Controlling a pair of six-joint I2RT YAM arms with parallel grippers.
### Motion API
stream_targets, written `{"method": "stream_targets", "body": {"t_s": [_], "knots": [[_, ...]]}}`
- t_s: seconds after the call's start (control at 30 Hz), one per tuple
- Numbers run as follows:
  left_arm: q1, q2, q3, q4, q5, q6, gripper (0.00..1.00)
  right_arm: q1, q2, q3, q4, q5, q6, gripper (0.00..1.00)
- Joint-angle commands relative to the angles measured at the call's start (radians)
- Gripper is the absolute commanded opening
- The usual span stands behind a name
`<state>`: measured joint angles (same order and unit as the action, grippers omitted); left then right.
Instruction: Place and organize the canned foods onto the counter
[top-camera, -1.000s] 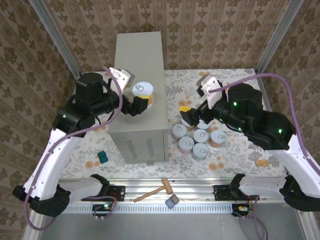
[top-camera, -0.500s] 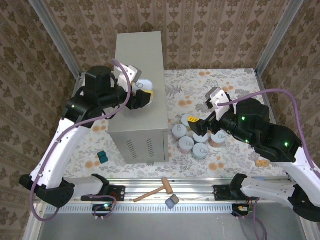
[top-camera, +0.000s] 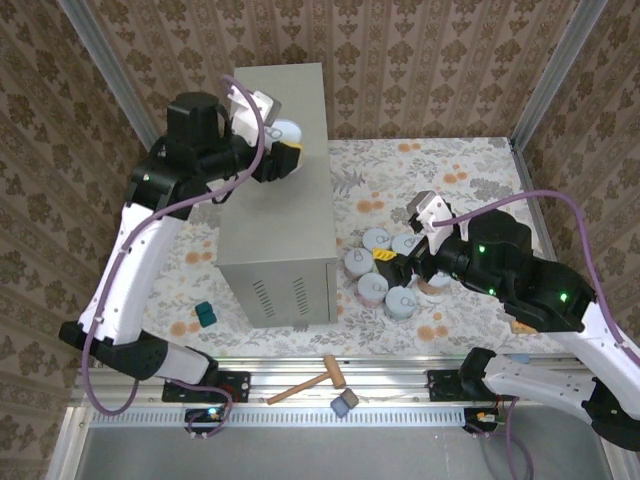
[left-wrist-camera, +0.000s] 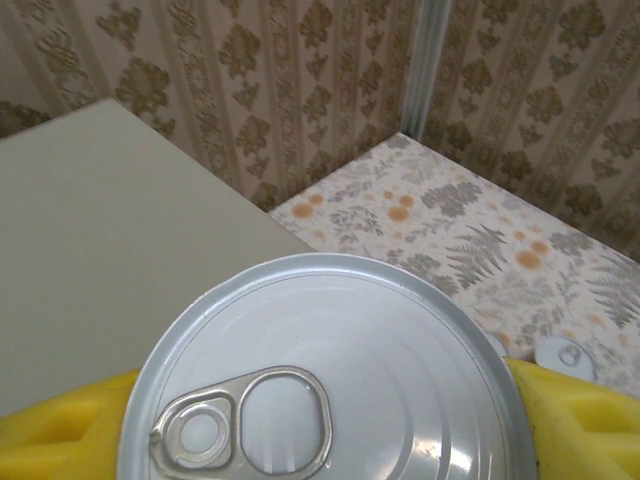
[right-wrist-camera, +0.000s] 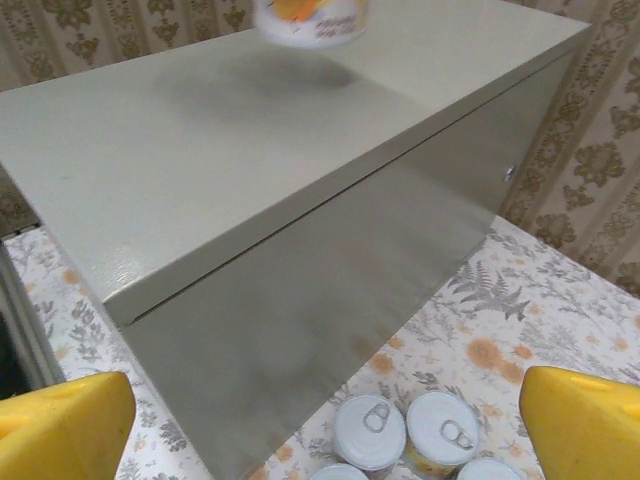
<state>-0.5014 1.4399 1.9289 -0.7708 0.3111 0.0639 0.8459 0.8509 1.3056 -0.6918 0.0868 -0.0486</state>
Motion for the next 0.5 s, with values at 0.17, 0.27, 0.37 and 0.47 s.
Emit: {"method": "stream_targets", "body": {"t_s": [0.17, 0.27, 0.37, 0.47], "knots": [[0.099, 0.150, 0.205, 0.086, 0.022, 0.064, 0.64, 0.003, -0.026, -0.074, 0.059, -0.110, 0.011, 1.00], [0.135, 0.232, 0.299, 0.067, 0.027, 0.078, 0.64, 0.006, -0.025, -0.093, 0.071, -0.116, 0.018, 1.00], [0.163, 0.310, 0.391, 0.049, 0.028, 0.084, 0.64, 0.008, -0.020, -0.101, 0.074, -0.123, 0.024, 1.00], [0.195, 0.378, 0.470, 0.042, 0.045, 0.081, 0.64, 0.010, -0.018, -0.104, 0.084, -0.124, 0.024, 1.00]]}}
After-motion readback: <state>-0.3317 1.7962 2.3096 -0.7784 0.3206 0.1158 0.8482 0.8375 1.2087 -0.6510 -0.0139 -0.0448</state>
